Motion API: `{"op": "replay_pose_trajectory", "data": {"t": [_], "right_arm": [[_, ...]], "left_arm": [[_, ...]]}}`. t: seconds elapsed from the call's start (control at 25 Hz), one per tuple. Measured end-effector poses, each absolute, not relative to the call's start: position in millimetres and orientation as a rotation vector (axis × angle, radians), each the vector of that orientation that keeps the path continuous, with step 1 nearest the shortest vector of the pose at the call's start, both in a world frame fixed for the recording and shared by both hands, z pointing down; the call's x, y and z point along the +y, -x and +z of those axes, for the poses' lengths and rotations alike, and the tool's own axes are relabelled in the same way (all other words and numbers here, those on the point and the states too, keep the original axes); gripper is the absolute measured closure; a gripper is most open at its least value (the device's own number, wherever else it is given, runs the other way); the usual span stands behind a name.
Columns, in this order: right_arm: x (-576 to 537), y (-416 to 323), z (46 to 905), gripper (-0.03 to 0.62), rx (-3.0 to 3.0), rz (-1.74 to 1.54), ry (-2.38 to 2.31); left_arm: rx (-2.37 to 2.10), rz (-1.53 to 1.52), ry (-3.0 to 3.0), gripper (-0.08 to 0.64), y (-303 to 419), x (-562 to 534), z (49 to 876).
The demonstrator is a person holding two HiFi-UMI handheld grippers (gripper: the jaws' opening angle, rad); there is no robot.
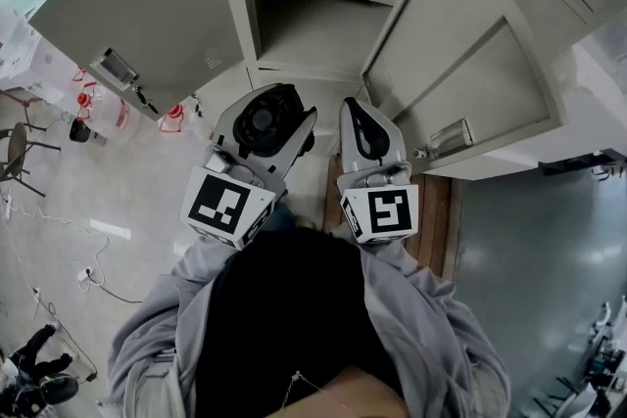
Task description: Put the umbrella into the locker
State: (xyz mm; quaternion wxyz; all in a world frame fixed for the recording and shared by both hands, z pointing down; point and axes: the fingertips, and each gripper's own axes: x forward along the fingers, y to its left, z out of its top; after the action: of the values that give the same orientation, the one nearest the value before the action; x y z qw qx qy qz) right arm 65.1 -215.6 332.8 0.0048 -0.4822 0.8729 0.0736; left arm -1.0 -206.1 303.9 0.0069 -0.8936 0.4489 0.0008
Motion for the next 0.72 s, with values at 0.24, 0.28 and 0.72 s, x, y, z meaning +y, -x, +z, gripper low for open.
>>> {"op": "replay_pose_trajectory", "data": {"t": [0.24,0.28,0.72], "right_arm": [[-241.4,-59.6,324.0,0.589,2.710,0.246,1.555],[-245.3,-58.0,324.8,0.589,2.709,0.239,1.563],[-267.5,-40.0,327.2,0.589,2.661,0.262,1.684]], "left_arm": [[1.340,0.002,2.799,0.362,4.3,-235.1,288.6],[1.331,-0.003,2.795,0.362,5.5,-240.2,287.1],[1.087,0.049,2.789,0.364,10.2,-266.4,256.6]]}}
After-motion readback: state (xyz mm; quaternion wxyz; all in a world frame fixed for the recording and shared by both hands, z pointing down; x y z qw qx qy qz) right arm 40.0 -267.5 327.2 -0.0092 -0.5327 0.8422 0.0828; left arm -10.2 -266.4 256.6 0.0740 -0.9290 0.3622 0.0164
